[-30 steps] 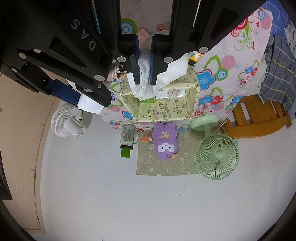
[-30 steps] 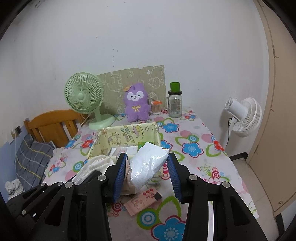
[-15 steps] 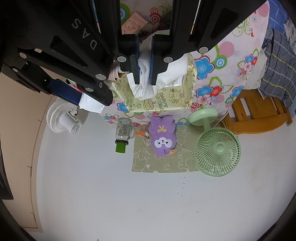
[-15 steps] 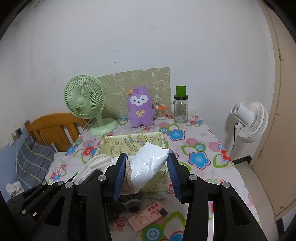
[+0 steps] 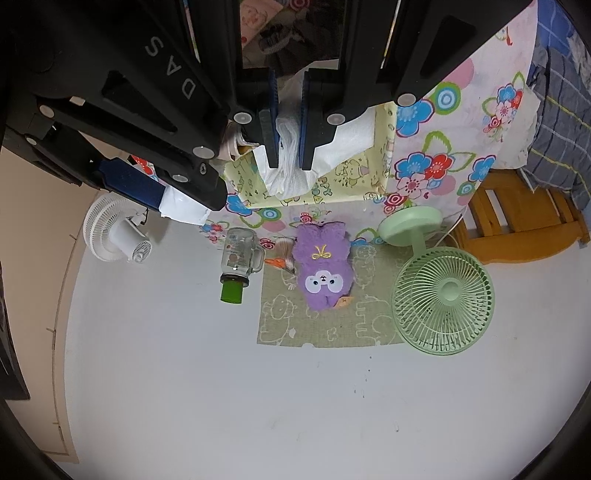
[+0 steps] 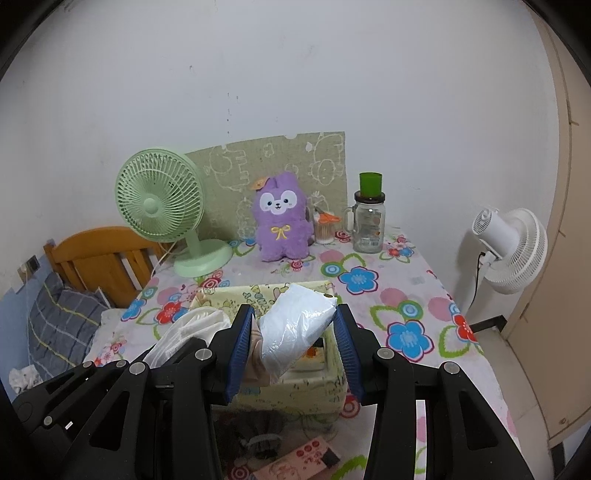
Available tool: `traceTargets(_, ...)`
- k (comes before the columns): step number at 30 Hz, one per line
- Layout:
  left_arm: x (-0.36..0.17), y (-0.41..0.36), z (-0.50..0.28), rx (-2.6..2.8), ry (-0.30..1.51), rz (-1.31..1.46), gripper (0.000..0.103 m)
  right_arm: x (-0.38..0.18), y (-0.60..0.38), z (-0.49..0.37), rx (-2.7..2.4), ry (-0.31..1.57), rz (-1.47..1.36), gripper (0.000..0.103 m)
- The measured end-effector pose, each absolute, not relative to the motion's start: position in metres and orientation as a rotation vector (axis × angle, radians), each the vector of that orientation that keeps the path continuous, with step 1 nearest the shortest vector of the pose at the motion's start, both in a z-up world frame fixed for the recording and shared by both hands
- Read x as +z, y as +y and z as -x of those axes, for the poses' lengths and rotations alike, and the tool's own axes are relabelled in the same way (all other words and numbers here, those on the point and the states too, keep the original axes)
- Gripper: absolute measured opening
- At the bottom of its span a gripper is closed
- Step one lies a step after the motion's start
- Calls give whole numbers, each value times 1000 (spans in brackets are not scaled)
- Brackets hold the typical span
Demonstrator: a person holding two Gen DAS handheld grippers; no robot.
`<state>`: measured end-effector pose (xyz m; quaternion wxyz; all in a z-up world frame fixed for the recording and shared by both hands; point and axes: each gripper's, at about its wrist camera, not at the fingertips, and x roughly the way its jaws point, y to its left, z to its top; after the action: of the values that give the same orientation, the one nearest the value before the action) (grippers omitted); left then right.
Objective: Organize soft objects
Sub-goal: 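Lift the white cloth and white bag and carry both over the fabric box, then release the white cloth into the box with the left gripper while the right lowers the bag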
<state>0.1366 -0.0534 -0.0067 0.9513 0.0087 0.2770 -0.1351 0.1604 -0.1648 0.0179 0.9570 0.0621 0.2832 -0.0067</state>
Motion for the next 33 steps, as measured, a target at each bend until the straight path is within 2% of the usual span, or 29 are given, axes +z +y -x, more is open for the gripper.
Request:
traceTargets(12, -8, -57, -179, -262, 556, -17, 7, 13, -167, -206, 13, 581, -137, 48)
traceTargets(24, -35, -62, -224, -280, 604, -22, 10, -16, -172, -250, -4, 633, -130, 48)
traceTargets(27, -42, -62, -229, -264, 623, -26, 19, -25, -171, -258, 7, 653, -137, 48)
traceTargets(29, -46, -61, -232, -259, 632, -26, 32, -29, -170, -262, 13, 659, -136, 48)
traceTargets(33, -55, -58, -238, -262, 671, -23, 47, -37, -167, -268, 18, 670, -125, 48)
